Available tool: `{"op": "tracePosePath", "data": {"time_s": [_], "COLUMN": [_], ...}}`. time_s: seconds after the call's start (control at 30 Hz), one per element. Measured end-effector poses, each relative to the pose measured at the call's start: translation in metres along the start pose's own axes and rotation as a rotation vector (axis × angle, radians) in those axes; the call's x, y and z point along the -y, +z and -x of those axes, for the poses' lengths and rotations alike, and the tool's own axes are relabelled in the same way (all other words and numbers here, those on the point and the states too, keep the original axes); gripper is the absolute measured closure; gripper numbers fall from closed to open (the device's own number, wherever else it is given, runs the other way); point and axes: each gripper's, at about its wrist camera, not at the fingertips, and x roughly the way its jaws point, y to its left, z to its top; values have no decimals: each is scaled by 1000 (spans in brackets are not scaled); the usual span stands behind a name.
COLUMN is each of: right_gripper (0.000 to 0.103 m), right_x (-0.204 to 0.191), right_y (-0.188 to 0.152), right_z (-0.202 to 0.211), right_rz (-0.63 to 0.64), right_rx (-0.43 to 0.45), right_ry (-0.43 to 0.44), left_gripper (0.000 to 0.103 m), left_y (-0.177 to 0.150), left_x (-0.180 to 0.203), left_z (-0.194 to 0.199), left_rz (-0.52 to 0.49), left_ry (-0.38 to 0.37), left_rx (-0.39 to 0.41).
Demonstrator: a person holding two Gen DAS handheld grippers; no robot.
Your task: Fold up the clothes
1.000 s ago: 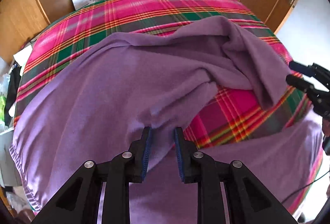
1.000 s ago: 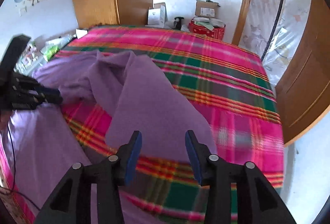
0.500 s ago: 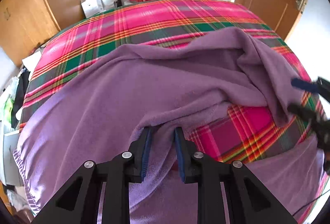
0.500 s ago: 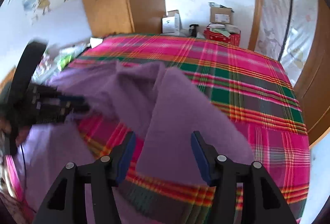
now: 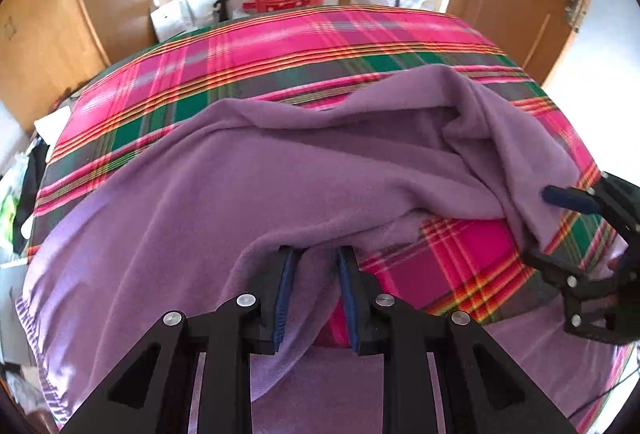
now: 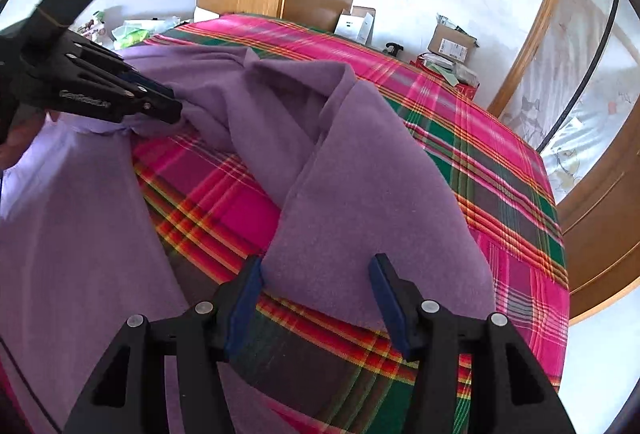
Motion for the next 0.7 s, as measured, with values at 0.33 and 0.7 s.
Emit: {"op": "tracePosePath", "data": {"time_s": [0.33, 0.7], "right_gripper": [85, 98], "right_x": [25, 86], "right_y": [6, 30], "right_z": [1, 22], "right_rz": [-106, -327], "right_rx": [20, 150], "right_ry": [3, -45], "left_gripper": [78, 78], "left_y": [-4, 3], "left_x": [8, 0], "left_z": [-2, -8], "left_rz": [-58, -27], "left_ry": [7, -18], "left_rx": [-6, -4]}}
